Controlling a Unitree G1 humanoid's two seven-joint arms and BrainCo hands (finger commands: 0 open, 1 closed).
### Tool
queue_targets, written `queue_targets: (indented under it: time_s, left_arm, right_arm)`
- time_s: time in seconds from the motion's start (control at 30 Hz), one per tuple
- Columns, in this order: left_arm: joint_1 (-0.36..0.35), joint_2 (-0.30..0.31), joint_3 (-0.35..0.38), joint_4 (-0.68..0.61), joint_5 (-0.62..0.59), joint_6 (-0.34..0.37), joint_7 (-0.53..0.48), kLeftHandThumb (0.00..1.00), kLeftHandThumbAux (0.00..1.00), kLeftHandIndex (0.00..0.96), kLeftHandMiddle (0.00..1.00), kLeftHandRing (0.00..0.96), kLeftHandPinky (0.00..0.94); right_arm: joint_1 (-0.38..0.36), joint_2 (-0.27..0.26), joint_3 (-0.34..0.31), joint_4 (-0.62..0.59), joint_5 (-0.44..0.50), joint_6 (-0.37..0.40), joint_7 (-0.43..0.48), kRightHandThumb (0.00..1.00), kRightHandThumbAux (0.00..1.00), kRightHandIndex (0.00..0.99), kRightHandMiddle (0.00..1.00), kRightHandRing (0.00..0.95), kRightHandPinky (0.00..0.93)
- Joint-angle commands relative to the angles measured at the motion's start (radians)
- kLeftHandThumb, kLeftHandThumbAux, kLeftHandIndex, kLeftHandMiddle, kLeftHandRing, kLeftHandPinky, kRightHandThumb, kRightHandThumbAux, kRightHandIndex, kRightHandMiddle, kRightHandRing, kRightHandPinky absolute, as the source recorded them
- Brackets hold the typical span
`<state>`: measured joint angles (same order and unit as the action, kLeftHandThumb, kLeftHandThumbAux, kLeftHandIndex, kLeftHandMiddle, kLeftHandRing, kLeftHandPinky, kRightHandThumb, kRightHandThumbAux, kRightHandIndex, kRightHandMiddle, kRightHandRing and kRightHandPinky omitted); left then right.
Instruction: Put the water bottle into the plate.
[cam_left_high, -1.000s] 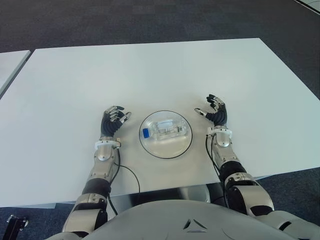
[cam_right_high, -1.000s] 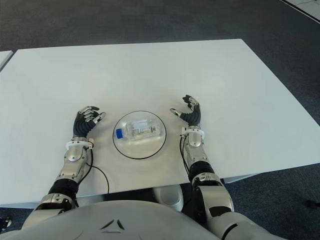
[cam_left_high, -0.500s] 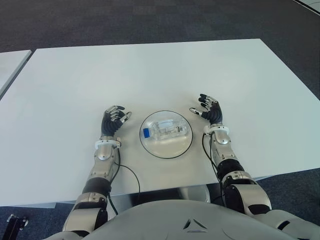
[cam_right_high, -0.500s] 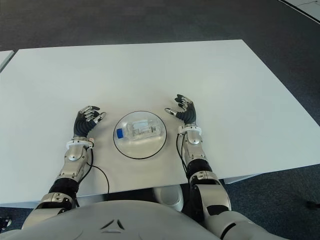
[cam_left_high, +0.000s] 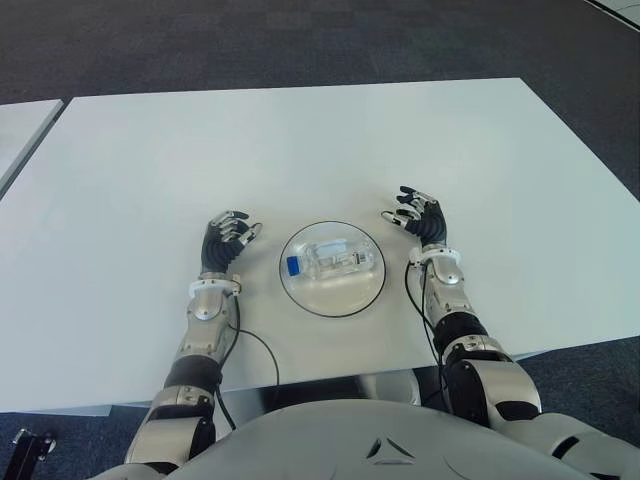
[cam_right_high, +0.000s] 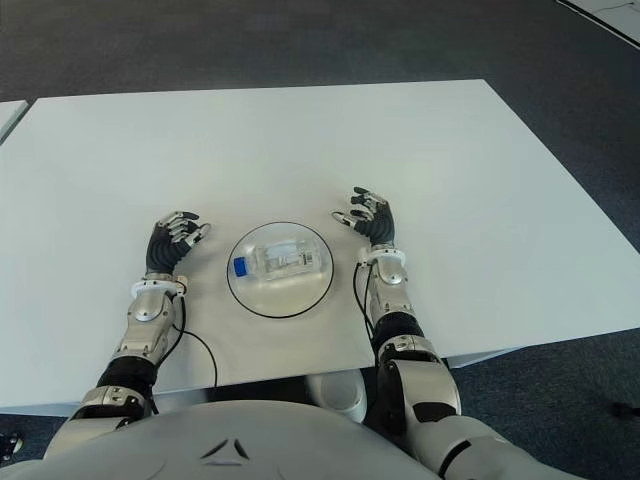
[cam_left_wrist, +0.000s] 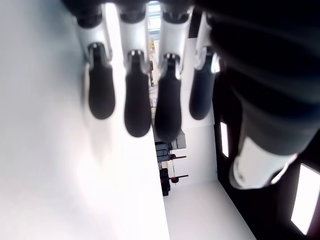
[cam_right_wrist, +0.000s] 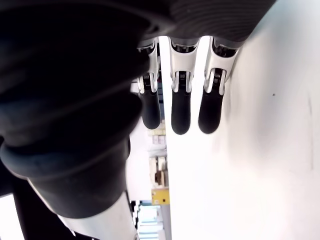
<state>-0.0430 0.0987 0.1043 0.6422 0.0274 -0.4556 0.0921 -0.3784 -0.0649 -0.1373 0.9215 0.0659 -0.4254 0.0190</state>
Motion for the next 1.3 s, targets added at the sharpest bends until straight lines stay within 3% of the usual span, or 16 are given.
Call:
queue_targets:
  time_s: [0.03,0.13,0.27,0.87,1.3]
  left_arm:
    - [0.051,-0.014,0.002,0.028,-0.016,0.076,-0.017,0.707,0.716,0.432,0.6,0.581,0.548]
    - [0.053,-0.015,0.001,0.023,-0.015,0.084,-0.011,0.707,0.716,0.432,0.599,0.582,0.548]
    - [0.055,-0.014,-0.001,0.017,-0.012,0.087,-0.008,0.707,0.716,0.432,0.596,0.579,0.548]
    - [0.068,-0.013,-0.005,-0.016,-0.011,0.105,-0.012,0.706,0.716,0.431,0.59,0.574,0.55]
    - [0.069,-0.017,-0.005,-0.021,-0.013,0.102,-0.013,0.704,0.716,0.431,0.591,0.574,0.544]
  right_arm:
    - [0.034,0.016,-0.012,0.071,0.021,0.096,0.019,0.557,0.79,0.452,0.565,0.542,0.523]
    - [0.028,0.015,-0.016,0.091,0.025,0.106,0.036,0.65,0.753,0.437,0.567,0.541,0.518]
    - [0.025,0.015,-0.019,0.104,0.028,0.111,0.05,0.687,0.738,0.432,0.564,0.538,0.516]
    - [0.035,0.022,-0.009,0.112,0.005,0.087,0.049,0.701,0.733,0.431,0.577,0.558,0.552]
    - [0.043,0.022,0.019,0.101,-0.027,0.094,-0.003,0.701,0.731,0.431,0.572,0.56,0.544]
